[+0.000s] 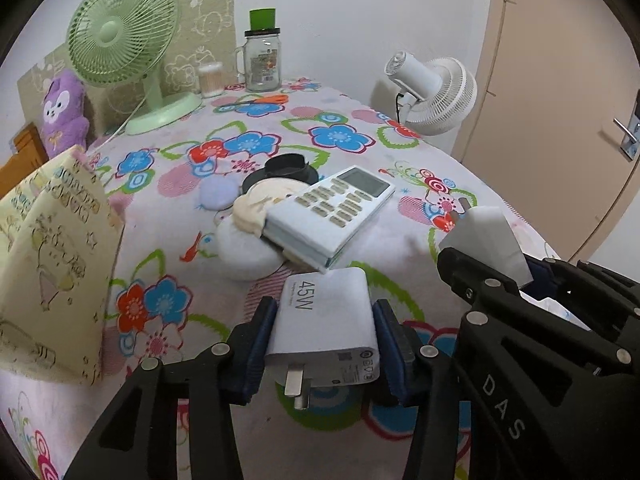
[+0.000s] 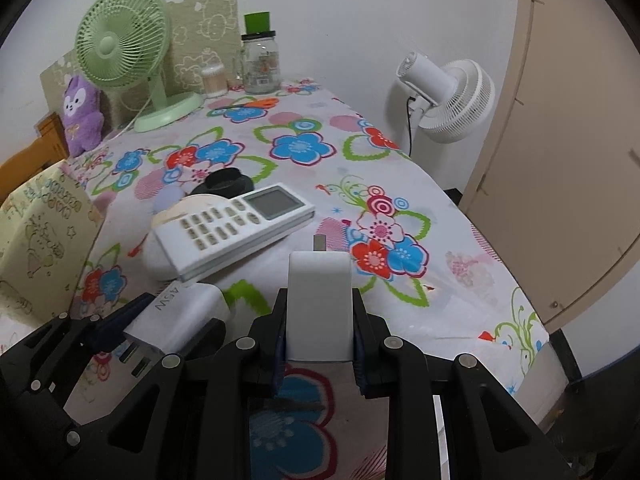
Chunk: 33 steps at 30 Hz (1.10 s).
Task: Organize rigid objects
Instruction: 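Lift the white wall charger with the right gripper toward the yellow box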
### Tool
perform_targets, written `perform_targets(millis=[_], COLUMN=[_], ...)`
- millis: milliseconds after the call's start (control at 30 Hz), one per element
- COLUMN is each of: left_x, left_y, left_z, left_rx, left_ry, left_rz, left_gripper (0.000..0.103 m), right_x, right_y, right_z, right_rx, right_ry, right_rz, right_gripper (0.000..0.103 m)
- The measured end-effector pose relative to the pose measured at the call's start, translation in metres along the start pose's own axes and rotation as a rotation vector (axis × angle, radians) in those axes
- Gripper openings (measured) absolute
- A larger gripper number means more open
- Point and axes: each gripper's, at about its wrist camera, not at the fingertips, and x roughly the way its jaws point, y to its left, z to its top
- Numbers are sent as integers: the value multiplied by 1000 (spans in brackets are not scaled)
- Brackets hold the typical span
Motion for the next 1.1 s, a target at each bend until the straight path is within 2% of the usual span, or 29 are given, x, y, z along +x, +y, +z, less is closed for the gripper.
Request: perform_targets(millis=[567, 1100], left_x=[-31, -65], left_y=[19, 39], left_z=[-16, -9], left_rx=[-29, -26], left_ry=[-36, -79], left_rz=[27, 68], left_gripper=[50, 50], right_x=[-25, -54], right_y=[25, 48], right_z=[-9, 1], right_rx=[-17, -21], right_ry=[-30, -87], right_rz=[27, 43], right_gripper=[29, 29])
